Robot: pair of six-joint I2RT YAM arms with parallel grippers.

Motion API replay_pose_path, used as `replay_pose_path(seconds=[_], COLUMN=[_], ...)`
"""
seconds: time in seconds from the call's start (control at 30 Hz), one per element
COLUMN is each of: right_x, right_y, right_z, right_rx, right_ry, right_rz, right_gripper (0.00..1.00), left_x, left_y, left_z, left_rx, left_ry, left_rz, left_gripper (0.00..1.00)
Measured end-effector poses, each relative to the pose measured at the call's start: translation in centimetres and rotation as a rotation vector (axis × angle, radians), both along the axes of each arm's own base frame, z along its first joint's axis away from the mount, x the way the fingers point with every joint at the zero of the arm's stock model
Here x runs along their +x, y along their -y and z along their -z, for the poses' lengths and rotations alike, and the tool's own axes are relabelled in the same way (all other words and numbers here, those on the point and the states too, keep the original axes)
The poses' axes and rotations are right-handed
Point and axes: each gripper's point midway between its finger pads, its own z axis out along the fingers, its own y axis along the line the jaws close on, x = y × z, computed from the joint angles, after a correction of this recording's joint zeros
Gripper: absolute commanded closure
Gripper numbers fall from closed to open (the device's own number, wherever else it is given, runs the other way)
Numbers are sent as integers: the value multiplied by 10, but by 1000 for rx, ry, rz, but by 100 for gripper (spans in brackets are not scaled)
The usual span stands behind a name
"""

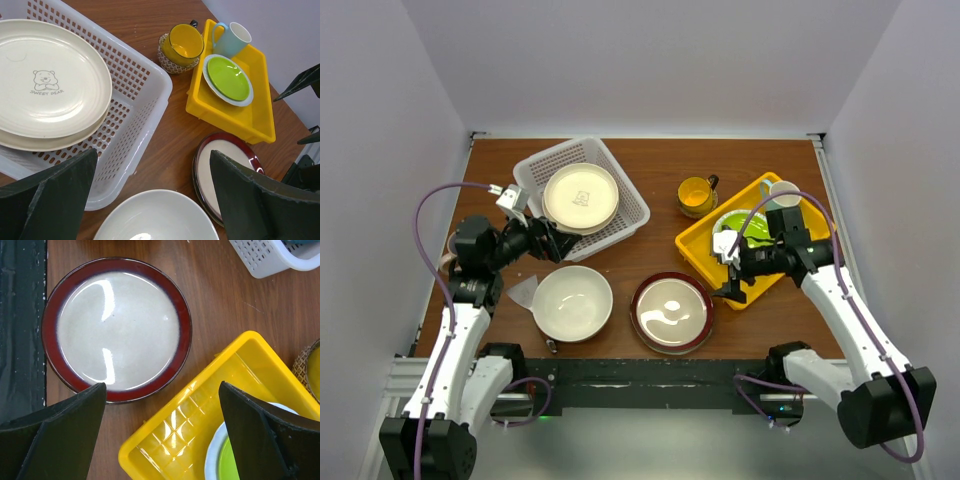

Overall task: Place the mixed dishes into the plastic bin
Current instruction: Pick up the plate at the center of the board.

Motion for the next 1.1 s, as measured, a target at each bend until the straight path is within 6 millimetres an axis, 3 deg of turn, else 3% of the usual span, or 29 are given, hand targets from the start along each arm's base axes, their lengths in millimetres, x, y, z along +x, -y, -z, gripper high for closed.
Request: replay_pose_path(seconds=[1.1], right_x=[-5], right_y=[-12], right_z=[28], right_rx=[-144], right_ry=[2], right_rz=[-103], right_gripper=[2], left_x=[2], left_y=[0], left_z=[5], left_rx=[2], left_ry=[-19], left_rz=[4], left_gripper=[0])
